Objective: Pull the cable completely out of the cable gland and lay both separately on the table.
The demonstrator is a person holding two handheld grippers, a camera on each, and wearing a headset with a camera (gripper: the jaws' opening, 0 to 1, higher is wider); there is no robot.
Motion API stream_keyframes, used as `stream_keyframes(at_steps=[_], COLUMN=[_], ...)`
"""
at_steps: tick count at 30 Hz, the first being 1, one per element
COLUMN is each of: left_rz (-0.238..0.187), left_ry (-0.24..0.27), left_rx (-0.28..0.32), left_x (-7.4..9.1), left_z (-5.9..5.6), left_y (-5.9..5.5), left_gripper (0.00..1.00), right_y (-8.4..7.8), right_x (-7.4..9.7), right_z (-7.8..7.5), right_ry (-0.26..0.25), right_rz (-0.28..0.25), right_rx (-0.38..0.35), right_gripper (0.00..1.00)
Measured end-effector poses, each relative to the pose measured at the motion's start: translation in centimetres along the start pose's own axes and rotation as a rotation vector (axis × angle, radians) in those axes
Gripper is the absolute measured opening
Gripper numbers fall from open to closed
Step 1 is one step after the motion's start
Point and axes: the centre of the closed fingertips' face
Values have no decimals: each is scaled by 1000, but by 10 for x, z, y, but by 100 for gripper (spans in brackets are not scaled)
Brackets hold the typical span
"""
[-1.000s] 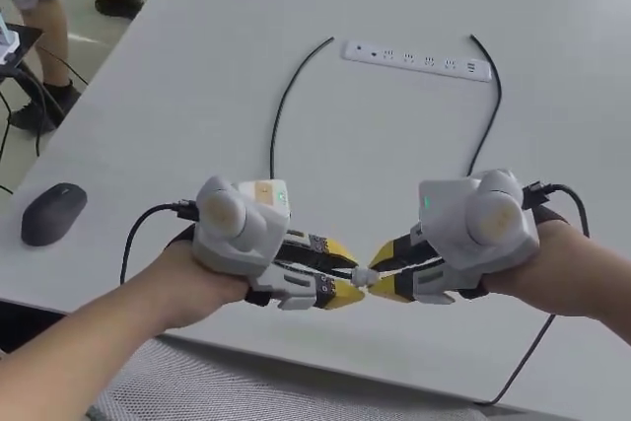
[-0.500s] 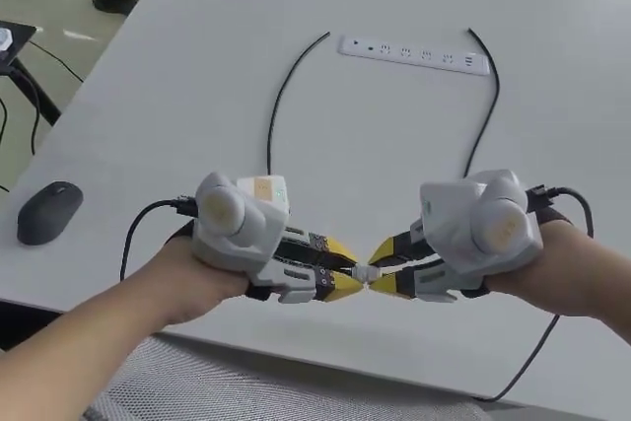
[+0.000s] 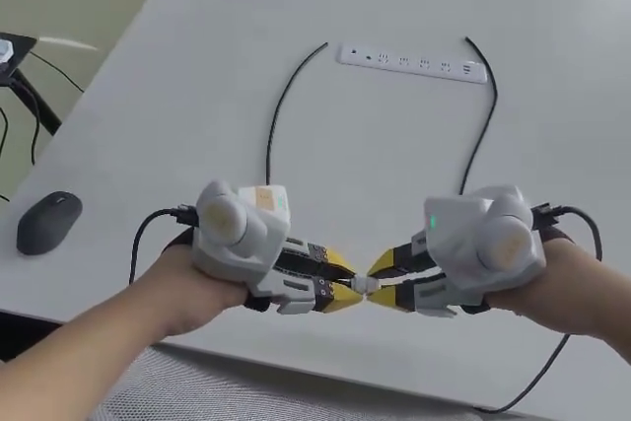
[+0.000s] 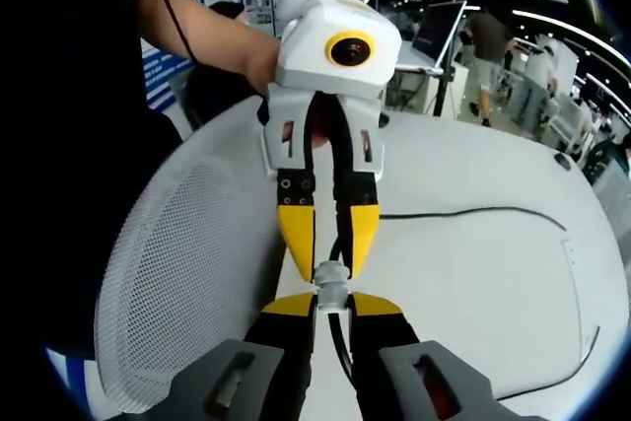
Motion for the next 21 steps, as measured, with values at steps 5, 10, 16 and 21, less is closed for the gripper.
stream_keyframes(at_steps=[5,10,16,21], left_rz=[3,-14,-18,-20], left_ry=[12,13,8,15], left_rx=[-10,-73,-102,-109], left_x=[7,12,12,11], left_z=[5,4,0,1], left_y=[5,10,13,15], left_gripper=[15,15,15,15], right_y=[9,14,13,14], right_x=[6,17,27,28], right_z=[-5,-13,-15,-17], right_ry=[18,79,228,334], right_rz=[-82,-171,-263,-310], right_rx=[-113,-292,-525,-663], right_gripper=[9,13,14,13])
Point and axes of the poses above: the centre of the closed fingertips' face, and the gripper's own axes: x roughly backward along the fingers, z roughly to its left, y roughly out of its top
